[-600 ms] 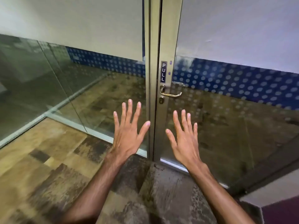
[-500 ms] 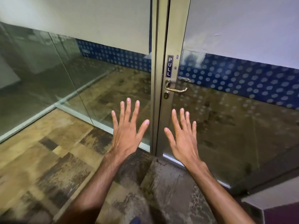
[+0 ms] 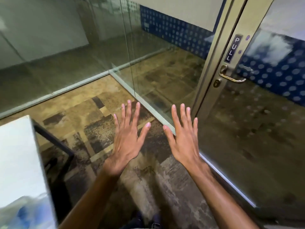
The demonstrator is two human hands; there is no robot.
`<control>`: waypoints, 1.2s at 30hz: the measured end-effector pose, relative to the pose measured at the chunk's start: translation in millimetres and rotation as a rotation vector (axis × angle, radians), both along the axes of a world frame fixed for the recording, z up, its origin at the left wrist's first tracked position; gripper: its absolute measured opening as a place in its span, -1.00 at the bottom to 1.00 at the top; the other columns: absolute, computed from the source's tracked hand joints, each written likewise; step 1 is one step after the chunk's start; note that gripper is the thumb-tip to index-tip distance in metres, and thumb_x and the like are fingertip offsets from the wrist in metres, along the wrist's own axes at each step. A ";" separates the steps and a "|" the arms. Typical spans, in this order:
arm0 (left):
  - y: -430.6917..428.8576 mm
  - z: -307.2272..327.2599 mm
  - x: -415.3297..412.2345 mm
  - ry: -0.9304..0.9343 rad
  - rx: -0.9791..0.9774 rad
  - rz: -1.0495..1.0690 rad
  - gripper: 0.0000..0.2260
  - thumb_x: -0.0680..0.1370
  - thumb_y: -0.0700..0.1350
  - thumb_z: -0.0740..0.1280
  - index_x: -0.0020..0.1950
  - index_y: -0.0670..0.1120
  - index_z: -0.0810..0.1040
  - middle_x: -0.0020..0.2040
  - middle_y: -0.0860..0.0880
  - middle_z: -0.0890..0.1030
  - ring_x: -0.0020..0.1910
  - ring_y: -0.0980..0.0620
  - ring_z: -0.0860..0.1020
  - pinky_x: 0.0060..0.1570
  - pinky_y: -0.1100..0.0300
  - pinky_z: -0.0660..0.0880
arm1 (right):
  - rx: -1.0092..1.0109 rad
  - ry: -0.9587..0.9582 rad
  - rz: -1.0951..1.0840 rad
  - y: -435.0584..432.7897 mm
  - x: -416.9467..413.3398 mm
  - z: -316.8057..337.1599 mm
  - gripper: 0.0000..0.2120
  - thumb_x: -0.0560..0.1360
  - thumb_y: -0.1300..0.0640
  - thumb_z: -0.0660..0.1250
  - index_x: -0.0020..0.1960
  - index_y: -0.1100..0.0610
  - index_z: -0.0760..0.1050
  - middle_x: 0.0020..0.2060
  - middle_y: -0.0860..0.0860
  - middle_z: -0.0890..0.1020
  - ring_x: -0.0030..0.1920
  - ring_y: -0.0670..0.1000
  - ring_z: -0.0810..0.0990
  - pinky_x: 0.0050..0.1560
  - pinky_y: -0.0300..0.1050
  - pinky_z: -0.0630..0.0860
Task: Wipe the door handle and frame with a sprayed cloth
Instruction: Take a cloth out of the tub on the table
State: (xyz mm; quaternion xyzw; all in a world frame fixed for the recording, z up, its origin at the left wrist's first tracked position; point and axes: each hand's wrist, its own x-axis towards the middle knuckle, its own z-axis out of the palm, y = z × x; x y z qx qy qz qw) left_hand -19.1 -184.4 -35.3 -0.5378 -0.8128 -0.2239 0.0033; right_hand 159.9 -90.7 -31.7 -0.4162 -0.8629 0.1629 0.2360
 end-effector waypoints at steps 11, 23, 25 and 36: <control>-132.1 -13.3 -42.5 0.033 0.009 0.314 -0.29 0.68 0.35 -0.12 0.73 0.03 -0.17 0.74 -0.07 -0.23 0.70 -0.06 -0.29 0.64 -0.26 -0.27 | -0.052 0.026 0.373 -84.2 -82.4 -6.7 -0.36 0.71 -0.16 0.09 0.67 -0.08 -0.14 0.66 0.02 -0.18 0.64 0.01 -0.28 0.61 0.31 -0.12; -325.1 -10.9 -58.2 -0.071 0.231 0.619 -0.33 0.69 0.22 0.10 0.74 0.01 -0.01 0.75 -0.03 -0.12 0.72 -0.01 -0.20 0.65 -0.31 -0.19 | -0.120 0.038 0.717 -246.1 -145.4 -12.8 -0.34 0.71 -0.18 0.10 0.65 -0.18 -0.22 0.65 -0.06 -0.24 0.64 -0.06 -0.30 0.59 0.06 -0.27; -359.2 -12.0 -57.8 -0.092 0.199 0.667 -0.32 0.68 0.24 0.07 0.74 0.04 -0.07 0.75 0.00 -0.17 0.71 0.03 -0.23 0.66 -0.24 -0.25 | -0.116 0.028 0.749 -273.9 -153.2 -14.5 -0.34 0.71 -0.19 0.08 0.65 -0.18 -0.23 0.65 -0.06 -0.25 0.63 -0.07 -0.30 0.57 0.01 -0.31; -519.8 -35.5 -58.5 -0.074 0.118 0.835 -0.30 0.69 0.32 -0.05 0.73 -0.01 -0.09 0.74 -0.04 -0.20 0.71 -0.01 -0.25 0.66 -0.19 -0.26 | -0.121 0.015 0.968 -399.7 -193.5 -32.2 -0.34 0.72 -0.11 0.13 0.67 -0.09 -0.17 0.66 -0.03 -0.19 0.64 -0.06 -0.25 0.63 0.04 -0.17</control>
